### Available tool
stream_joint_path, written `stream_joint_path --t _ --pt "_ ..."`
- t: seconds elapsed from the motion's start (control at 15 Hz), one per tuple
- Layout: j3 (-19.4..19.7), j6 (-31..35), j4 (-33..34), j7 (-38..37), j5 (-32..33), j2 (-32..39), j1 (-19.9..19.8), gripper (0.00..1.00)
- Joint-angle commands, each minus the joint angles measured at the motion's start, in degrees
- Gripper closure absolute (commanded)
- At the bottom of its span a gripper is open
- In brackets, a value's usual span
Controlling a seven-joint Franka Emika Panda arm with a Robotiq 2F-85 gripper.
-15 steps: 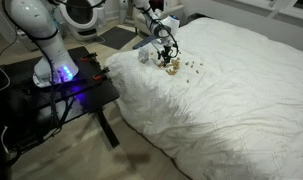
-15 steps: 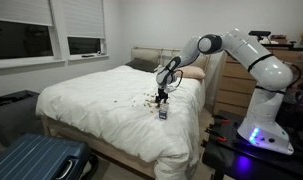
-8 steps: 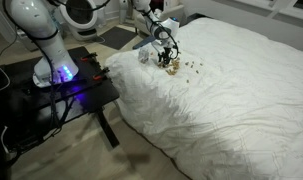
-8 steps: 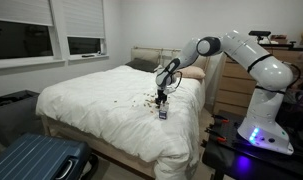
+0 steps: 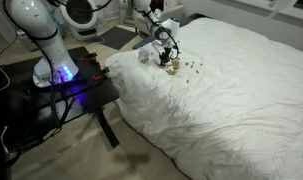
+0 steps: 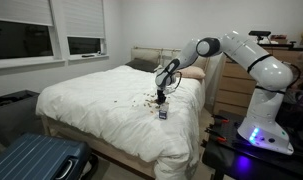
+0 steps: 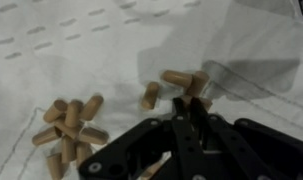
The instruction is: Pick some objects from the bed and put them in the clear bottle
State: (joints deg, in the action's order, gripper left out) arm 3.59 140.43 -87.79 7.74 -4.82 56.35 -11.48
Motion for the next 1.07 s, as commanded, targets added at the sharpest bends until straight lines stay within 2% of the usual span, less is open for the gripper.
stream_joint_path --t 0.0,0.4,1.0 --pt "0.1 -0.5 0.5 -1.0 1.0 -0.4 0.1 1.00" --pt "0.2 -0.5 -5.5 -0.4 1.1 -6.9 0.0 0.99" --pt "3.3 -0.5 -22.8 -0.2 4.4 -22.8 0.3 0.99"
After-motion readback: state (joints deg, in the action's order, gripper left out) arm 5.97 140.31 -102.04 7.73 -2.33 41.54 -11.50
